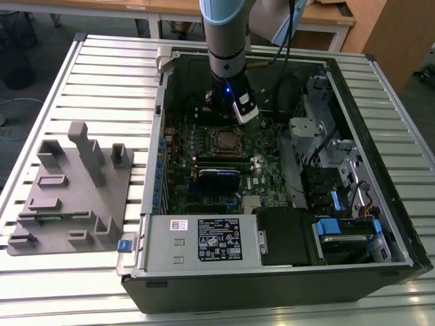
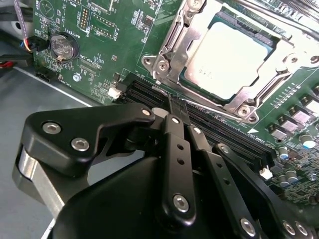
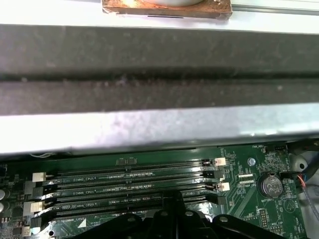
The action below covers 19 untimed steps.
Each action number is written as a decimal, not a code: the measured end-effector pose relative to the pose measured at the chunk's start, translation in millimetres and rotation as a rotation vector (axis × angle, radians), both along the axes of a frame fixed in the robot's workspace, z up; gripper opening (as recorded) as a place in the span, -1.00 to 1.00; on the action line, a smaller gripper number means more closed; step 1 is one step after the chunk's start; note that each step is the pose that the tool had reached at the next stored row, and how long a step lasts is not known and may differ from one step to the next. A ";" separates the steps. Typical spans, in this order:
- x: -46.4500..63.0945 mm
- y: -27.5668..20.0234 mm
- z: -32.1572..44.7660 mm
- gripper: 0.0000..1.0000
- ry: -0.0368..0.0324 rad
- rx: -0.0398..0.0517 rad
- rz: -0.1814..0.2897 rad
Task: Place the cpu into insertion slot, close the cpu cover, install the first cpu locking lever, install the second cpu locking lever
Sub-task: 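Install the first cpu locking lever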
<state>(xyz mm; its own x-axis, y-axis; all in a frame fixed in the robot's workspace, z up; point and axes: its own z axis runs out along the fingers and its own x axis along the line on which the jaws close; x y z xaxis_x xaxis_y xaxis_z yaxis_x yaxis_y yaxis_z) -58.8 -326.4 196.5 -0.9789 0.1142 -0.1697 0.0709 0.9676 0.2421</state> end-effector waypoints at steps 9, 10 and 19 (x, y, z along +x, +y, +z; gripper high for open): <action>-1.4 0.5 -0.1 -0.80 -0.0012 0.0019 -0.036; -2.1 0.5 -0.1 -0.80 -0.0015 0.0018 -0.039; -4.4 0.5 -0.2 -0.80 -0.0050 0.0027 -0.058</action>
